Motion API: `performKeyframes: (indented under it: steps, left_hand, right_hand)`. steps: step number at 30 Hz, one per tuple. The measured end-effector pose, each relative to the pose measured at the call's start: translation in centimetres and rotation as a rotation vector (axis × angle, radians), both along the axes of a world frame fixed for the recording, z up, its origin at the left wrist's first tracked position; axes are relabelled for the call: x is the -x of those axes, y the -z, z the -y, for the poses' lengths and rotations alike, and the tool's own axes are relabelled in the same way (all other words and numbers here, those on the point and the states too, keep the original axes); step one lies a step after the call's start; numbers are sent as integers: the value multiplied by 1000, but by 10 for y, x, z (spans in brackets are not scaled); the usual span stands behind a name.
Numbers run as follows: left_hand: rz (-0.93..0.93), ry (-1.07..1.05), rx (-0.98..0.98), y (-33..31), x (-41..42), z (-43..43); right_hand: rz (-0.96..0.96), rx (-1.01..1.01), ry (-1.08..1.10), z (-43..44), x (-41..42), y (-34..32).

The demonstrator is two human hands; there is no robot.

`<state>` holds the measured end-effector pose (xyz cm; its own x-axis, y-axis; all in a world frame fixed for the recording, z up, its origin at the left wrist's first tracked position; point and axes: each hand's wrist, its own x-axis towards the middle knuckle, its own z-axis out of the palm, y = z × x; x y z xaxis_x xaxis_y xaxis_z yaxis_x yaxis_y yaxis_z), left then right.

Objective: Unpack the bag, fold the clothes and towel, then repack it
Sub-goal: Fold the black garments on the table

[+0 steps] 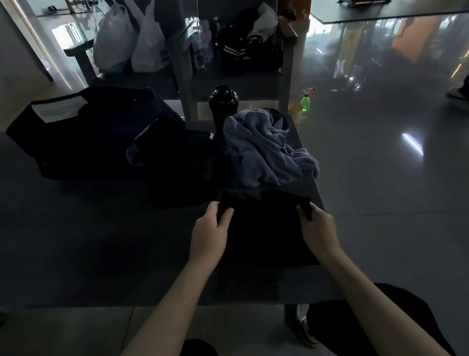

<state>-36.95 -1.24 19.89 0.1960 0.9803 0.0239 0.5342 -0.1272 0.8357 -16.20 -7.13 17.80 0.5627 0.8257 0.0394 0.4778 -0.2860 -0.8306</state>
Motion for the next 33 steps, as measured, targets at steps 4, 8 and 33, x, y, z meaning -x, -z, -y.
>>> performKeyframes:
  steps: [4, 8, 33]
  left_hand:
    - [-169, -83, 149, 9, -5, -7]
    - [-234, -122, 183, 16, -6, -10]
    - [-761, 284, -258, 23, -30, -9]
  right_hand:
    - [73, 148, 8, -7, -5, 1]
    - [128, -89, 7, -4, -5, 4]
    - [617, 389, -427, -15, 19, 26]
